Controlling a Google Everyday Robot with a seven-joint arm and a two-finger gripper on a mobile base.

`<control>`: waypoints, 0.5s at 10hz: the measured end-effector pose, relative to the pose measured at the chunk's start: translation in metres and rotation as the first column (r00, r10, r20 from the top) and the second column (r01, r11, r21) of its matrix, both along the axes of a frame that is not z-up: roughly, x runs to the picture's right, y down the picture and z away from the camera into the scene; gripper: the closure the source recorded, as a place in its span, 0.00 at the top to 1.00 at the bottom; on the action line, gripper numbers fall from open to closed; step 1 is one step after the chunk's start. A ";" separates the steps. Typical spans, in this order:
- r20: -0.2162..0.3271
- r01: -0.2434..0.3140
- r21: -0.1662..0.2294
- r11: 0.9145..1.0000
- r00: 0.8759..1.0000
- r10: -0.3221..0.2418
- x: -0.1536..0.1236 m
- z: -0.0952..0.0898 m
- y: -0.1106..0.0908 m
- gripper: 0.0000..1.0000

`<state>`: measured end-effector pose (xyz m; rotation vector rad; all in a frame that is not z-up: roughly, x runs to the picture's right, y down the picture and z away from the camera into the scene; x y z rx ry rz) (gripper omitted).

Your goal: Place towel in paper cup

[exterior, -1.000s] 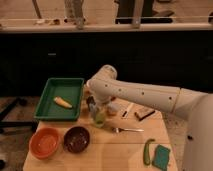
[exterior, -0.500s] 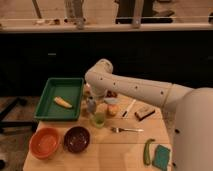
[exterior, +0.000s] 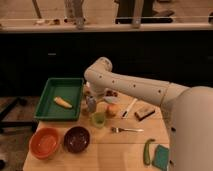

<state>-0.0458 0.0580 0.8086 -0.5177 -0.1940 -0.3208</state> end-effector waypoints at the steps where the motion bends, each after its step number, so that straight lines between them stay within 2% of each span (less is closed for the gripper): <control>1: 0.000 -0.001 0.000 1.000 1.000 0.001 0.000 0.000 0.000 0.00; 3: -0.009 -0.013 0.005 1.000 1.000 0.013 0.005 0.004 -0.002 0.00; 5: -0.031 -0.041 0.019 0.999 0.999 0.041 0.024 0.015 -0.017 0.00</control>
